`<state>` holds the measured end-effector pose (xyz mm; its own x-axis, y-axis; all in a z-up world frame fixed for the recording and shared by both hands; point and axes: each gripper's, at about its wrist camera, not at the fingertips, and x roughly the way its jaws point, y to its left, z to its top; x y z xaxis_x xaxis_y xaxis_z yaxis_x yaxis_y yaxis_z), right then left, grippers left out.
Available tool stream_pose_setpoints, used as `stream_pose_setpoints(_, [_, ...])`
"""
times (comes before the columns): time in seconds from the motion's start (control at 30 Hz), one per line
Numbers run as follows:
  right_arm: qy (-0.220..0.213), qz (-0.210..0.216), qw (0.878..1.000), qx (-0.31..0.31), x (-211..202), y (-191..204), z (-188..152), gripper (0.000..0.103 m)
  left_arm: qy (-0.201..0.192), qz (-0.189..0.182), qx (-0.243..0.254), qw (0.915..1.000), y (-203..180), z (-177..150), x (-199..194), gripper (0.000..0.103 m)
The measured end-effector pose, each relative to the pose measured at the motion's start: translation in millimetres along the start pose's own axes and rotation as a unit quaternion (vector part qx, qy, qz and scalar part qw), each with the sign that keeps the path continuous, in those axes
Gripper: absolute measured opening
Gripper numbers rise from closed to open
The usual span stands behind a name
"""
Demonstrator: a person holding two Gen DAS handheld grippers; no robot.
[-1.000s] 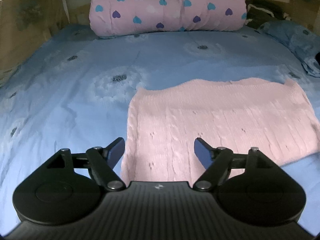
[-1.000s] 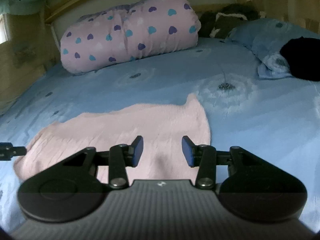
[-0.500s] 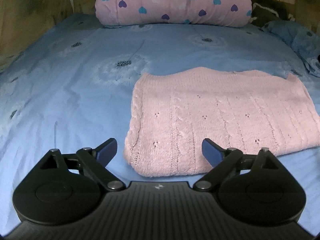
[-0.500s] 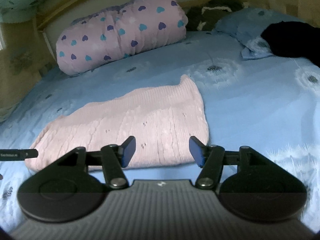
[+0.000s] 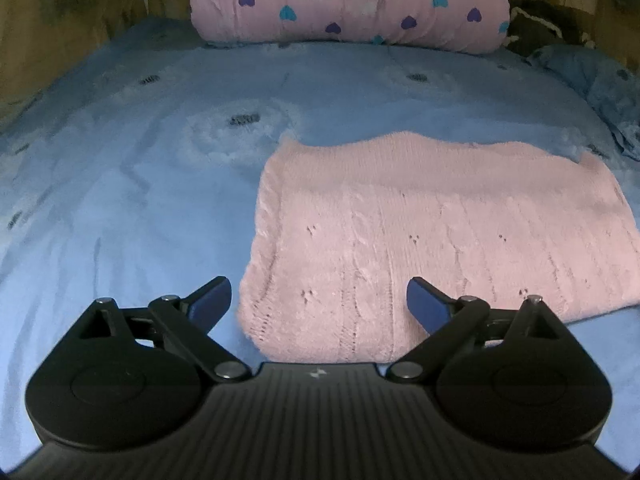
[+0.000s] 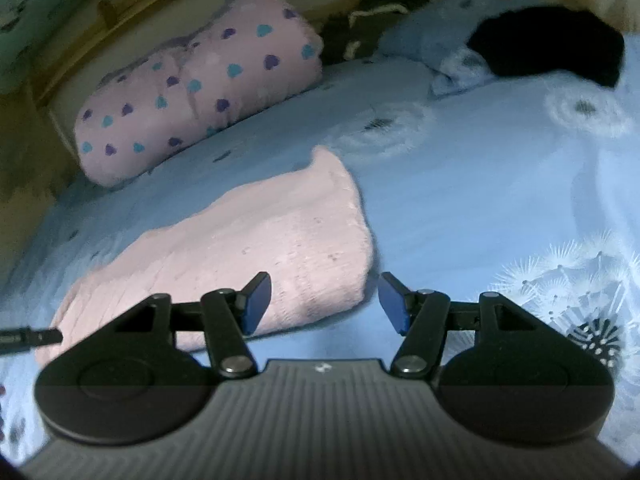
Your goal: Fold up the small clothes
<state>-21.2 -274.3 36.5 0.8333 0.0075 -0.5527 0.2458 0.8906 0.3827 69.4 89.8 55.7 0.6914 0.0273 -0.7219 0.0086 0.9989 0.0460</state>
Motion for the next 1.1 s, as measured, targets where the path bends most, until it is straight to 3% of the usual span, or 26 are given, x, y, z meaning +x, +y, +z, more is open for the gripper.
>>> stream_pose_setpoints(0.1, [0.011,0.025,0.999,0.025,16.0,-8.3,0.7,0.063,0.012,-0.006,-0.005,0.9999,0.4,-3.8,11.1,0.097])
stream_pose_setpoints(0.23, [0.012,0.056,0.998,0.008,28.6,-0.3,-2.9,0.063,0.022,-0.006,-0.012,0.9997,2.8,-5.9,20.1,0.097])
stream_pose_setpoints(0.3, [0.001,0.06,0.998,-0.018,29.8,7.5,-2.2,0.049,0.02,-0.01,-0.018,0.9996,4.4,-6.1,20.0,0.097])
stream_pose_setpoints(0.33, [-0.002,0.057,0.998,-0.033,29.2,11.1,-1.0,0.017,0.02,-0.009,-0.018,0.9996,4.5,-6.3,20.1,0.097])
stream_pose_setpoints(0.47, [-0.013,0.007,0.999,-0.051,18.0,8.3,8.5,0.01,0.02,-0.001,-0.013,0.9997,3.1,-7.9,23.3,0.097])
stream_pose_setpoints(0.67, [0.03,-0.056,0.996,-0.069,27.4,-11.9,-3.3,0.008,0.017,0.002,-0.011,0.9998,2.3,-7.4,22.5,0.097])
stream_pose_setpoints(0.9, [0.007,-0.047,0.997,-0.06,11.0,-4.4,5.6,0.011,-0.006,-0.014,-0.002,0.9999,1.2,2.2,5.4,0.097])
stream_pose_setpoints(1.1, [-0.003,-0.003,0.997,-0.074,0.6,13.8,7.2,0.011,0.002,-0.017,0.001,0.9999,-4.1,8.3,9.4,0.097])
